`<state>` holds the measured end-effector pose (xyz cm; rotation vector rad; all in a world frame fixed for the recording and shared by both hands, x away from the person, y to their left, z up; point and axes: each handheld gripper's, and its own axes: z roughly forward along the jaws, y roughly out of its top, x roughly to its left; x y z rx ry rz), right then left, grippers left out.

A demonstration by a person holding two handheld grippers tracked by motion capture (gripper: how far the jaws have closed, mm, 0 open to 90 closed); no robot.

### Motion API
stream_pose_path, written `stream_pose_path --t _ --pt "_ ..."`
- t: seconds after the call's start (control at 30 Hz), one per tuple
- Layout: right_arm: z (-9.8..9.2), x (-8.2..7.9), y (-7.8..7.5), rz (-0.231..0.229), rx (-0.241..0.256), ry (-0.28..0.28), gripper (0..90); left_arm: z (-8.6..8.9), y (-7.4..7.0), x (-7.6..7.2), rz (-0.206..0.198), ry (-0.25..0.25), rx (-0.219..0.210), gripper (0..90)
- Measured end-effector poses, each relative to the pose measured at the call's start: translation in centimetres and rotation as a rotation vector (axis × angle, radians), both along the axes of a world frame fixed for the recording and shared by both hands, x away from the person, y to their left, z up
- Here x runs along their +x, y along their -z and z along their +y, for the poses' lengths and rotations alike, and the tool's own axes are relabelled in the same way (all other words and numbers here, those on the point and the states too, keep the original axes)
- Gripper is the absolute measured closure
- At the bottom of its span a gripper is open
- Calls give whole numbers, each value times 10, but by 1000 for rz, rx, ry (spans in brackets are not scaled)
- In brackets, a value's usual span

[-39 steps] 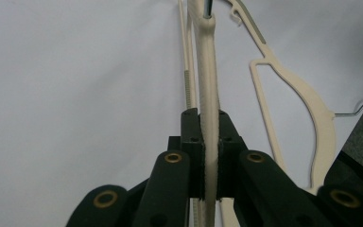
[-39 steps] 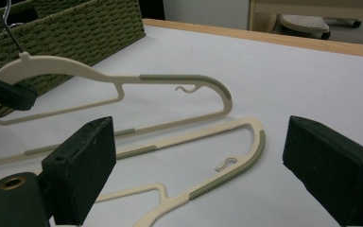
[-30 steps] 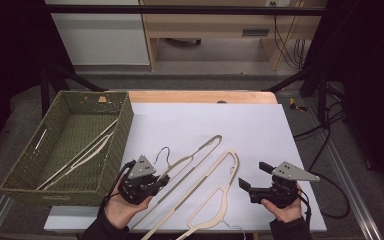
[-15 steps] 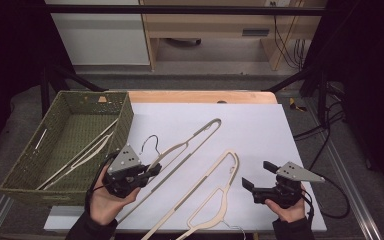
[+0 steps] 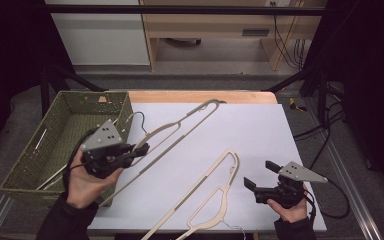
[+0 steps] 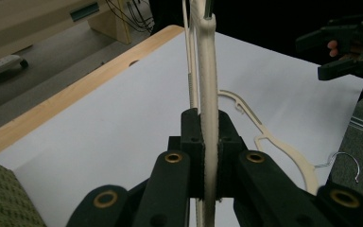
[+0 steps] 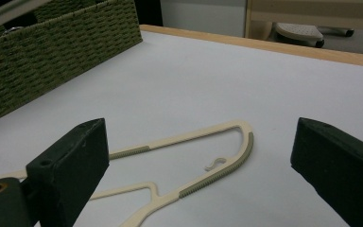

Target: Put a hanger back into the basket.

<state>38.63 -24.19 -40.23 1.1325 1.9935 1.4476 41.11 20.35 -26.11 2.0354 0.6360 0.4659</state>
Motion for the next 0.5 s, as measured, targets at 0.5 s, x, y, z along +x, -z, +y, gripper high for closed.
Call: stream_pose_path --t 0.5 --pt "0 0 -1 2 -2 3 52 65 -24 33 -33 -133 35 857"
